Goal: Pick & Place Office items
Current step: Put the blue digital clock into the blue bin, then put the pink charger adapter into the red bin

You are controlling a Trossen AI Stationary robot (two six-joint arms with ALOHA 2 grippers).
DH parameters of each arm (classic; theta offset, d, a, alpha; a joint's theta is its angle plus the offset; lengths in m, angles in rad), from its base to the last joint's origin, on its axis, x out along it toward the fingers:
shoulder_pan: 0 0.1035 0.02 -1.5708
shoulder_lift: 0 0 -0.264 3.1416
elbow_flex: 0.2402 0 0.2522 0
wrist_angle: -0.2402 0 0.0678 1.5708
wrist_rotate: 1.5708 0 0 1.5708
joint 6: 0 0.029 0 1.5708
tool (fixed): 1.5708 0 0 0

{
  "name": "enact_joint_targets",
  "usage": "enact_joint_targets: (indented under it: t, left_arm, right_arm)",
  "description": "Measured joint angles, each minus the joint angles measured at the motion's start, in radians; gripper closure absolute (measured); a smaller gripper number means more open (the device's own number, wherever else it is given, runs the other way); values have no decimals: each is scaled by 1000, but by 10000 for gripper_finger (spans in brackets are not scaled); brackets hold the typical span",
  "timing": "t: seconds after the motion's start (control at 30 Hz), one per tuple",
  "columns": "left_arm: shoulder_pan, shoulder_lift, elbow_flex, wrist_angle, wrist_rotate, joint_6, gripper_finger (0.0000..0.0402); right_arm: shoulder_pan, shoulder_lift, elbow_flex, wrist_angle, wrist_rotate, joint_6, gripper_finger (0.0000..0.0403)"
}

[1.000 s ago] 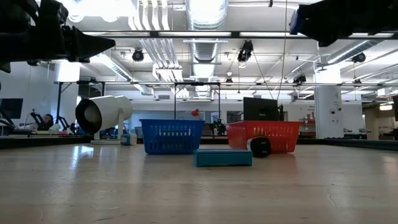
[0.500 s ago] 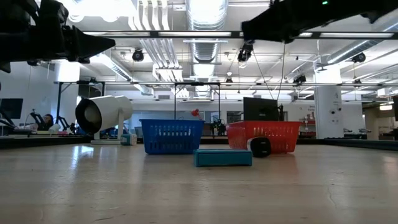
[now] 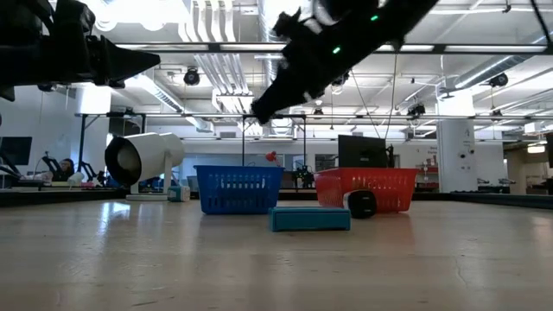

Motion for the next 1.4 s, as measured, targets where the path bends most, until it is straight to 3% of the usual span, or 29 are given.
enact_joint_targets:
  t: [0.3,0.6,0.83,0.97,1.27,1.4]
  left_arm:
    - [0,0,0,0,0,0,396]
    - [0,0,0,0,-1,-4,396]
    - [0,0,0,0,-2,-8,396]
    - [0,0,0,0,-3,-8,396]
    - [0,3,0,-4,-4,-8,396]
    - [0,4,0,-12,-4,-8,396]
  right_arm:
    - [-19,274,268,-200,-1,-23,115]
    - [-25,354,370,-327,-2,-10,99]
    - [-24,332,370,-357,-1,22,48]
    - [-24,304,370,-358,-1,21,39]
    - [-21,166,334,-405,-26,-27,59]
    - [-22,8,199,-265,-75,-47,89]
